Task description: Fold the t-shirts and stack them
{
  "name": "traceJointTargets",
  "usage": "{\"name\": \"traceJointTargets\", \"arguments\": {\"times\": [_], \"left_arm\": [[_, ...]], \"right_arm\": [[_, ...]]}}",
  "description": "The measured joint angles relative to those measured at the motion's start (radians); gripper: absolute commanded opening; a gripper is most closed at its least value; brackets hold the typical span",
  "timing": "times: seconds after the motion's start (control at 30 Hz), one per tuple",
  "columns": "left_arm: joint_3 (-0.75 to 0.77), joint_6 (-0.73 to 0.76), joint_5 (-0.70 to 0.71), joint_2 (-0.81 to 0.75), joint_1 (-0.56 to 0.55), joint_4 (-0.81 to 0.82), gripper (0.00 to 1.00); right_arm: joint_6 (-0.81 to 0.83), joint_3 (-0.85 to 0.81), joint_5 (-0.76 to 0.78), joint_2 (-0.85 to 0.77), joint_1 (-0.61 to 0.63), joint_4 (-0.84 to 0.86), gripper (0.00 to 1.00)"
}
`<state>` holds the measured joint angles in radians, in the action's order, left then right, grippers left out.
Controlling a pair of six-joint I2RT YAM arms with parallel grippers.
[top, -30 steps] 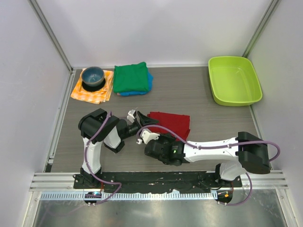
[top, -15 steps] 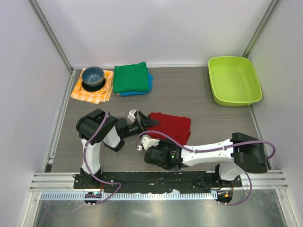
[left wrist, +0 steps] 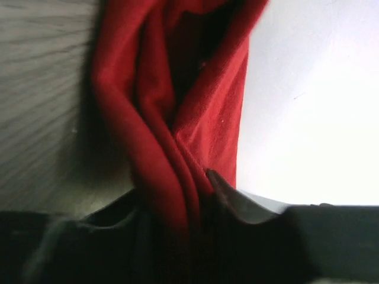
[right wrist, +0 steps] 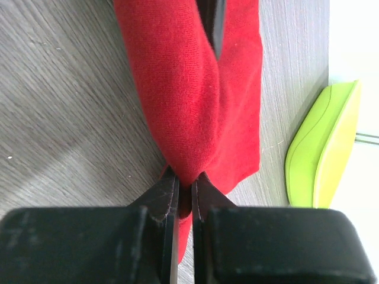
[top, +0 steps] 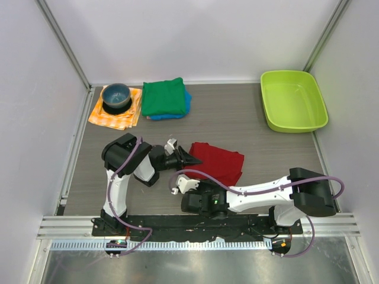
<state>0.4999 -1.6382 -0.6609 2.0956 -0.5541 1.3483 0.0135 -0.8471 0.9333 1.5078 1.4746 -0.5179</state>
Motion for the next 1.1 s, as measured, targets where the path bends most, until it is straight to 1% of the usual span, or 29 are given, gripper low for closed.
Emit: {"name": "traceJointTargets", "arguments": {"times": [0.07, 0.1, 0.27, 0.3, 0.33, 0.37, 0.4, 0.43, 0.57, 0.67, 0.77, 0.93, 1.0, 1.1], "left_arm": [[0.016, 0.01, -0.013, 0.013, 0.0, -0.017, 0.18], [0.019, 0.014, -0.017, 0.014, 0.0, -0.019, 0.01], [0.067, 0.044, -0.054, 0.018, -0.003, -0.08, 0.0], [0.083, 0.05, -0.066, 0.018, -0.004, -0.103, 0.0], [0.103, 0.063, -0.077, 0.018, -0.005, -0.135, 0.0], [0.123, 0.079, -0.088, 0.017, -0.007, -0.169, 0.0], [0.148, 0.099, -0.1, 0.014, -0.008, -0.219, 0.0], [0.177, 0.126, -0.098, 0.008, -0.009, -0.282, 0.0], [0.306, 0.246, -0.079, -0.025, 0.013, -0.55, 0.0], [0.399, 0.344, -0.061, -0.06, 0.027, -0.736, 0.0], [0.504, 0.443, -0.039, -0.092, 0.04, -0.915, 0.0], [0.649, 0.552, -0.017, -0.108, 0.067, -1.097, 0.0], [0.724, 0.595, -0.01, -0.104, 0.079, -1.182, 0.0], [0.884, 0.661, -0.001, -0.066, 0.094, -1.303, 0.0]], "right_arm": [[-0.013, 0.0, 0.001, 0.0, 0.01, -0.01, 0.01], [-0.018, 0.0, 0.001, 0.0, 0.013, -0.013, 0.01], [-0.047, 0.0, -0.003, 0.0, 0.029, -0.039, 0.01], [-0.054, -0.001, -0.008, 0.0, 0.031, -0.045, 0.08], [-0.06, -0.001, -0.013, 0.0, 0.032, -0.051, 0.36], [-0.067, -0.002, -0.016, 0.0, 0.033, -0.055, 0.49], [-0.079, -0.002, -0.016, 0.0, 0.033, -0.06, 0.86], [-0.09, -0.006, -0.012, 0.0, 0.035, -0.069, 0.96], [-0.145, -0.022, 0.04, -0.014, 0.043, -0.072, 0.97], [-0.199, -0.027, 0.084, -0.055, 0.01, -0.059, 0.96], [-0.272, -0.045, 0.115, -0.085, -0.064, -0.05, 0.97], [-0.457, -0.064, 0.156, -0.119, -0.223, -0.043, 0.97], [-0.528, -0.064, 0.156, -0.145, -0.286, -0.046, 0.97], [-0.574, -0.06, 0.135, -0.179, -0.365, -0.029, 0.97]]}}
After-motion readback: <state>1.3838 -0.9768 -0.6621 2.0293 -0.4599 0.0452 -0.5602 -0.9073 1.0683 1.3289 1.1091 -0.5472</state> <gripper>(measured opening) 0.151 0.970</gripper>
